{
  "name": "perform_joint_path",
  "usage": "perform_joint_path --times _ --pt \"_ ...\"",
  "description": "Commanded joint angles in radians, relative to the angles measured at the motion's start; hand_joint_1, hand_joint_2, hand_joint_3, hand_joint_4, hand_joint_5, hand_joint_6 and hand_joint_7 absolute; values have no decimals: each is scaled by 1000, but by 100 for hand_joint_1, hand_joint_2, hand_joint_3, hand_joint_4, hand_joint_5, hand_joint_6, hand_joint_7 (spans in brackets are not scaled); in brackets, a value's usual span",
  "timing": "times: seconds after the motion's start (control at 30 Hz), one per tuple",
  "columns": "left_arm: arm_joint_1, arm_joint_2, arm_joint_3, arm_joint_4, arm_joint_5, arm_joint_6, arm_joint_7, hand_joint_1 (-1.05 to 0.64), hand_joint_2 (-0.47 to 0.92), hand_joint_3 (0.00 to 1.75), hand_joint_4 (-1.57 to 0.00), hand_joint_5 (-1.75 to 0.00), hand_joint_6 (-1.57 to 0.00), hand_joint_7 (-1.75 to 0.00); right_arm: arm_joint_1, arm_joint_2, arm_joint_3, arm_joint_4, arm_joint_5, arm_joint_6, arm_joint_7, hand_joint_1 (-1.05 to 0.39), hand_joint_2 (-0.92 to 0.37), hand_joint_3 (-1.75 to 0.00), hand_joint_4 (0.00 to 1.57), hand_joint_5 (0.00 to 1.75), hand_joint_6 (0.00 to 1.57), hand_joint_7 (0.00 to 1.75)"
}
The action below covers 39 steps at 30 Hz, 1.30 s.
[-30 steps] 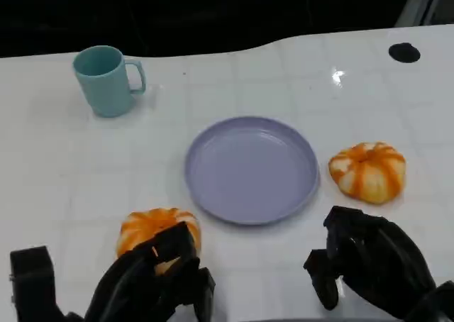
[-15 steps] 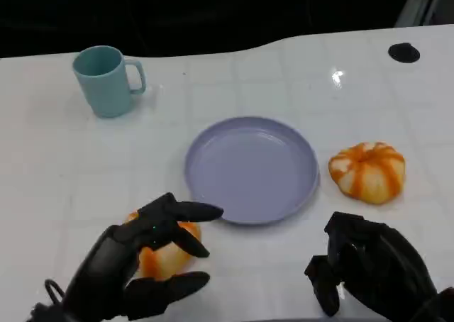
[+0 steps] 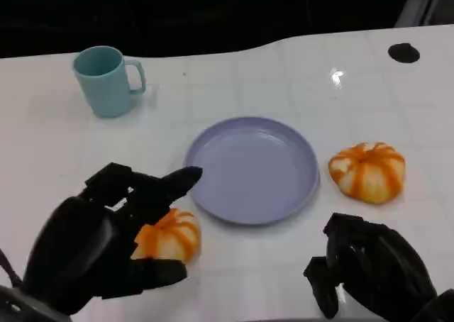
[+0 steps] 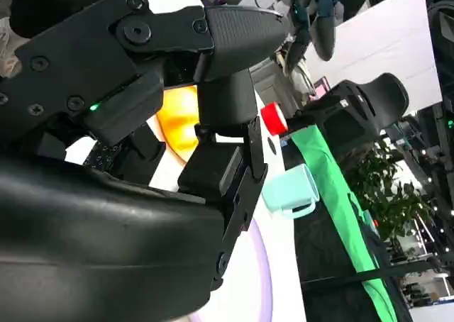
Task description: Grasp the bread from the table and place it into the plate.
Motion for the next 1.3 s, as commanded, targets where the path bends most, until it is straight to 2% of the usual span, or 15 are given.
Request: perform_joint_path --times 0.03,0.3,0.57,1.1,1.3 --pt "14 48 -23 -68 113 81 8 -71 90 0 -32 -66 -40 -2 -3 -7 -1 -9 4 2 -11 -96 -62 -59 122 156 105 139" --pt "-17 116 -106 -65 256 219 -21 -73 90 0 -47 -50 -46 -1 -4 -11 -2 -10 7 6 -9 -94 -62 -61 122 156 105 141" --pt "-109 149 -212 23 322 358 -104 -76 92 2 -45 -47 -42 0 -7 -17 -4 -4 3 3 -8 -95 -60 -63 122 157 105 142" --pt "-248 191 -345 350 255 418 -34 -77 92 2 -39 -43 -35 0 -1 -20 0 -16 -1 13 -13 -95 -58 -67 122 157 106 140" --pt "-285 199 -381 457 228 422 -1 -64 92 3 -41 -44 -36 -1 1 -18 0 -17 1 6 -9 -92 -58 -72 121 156 104 140"
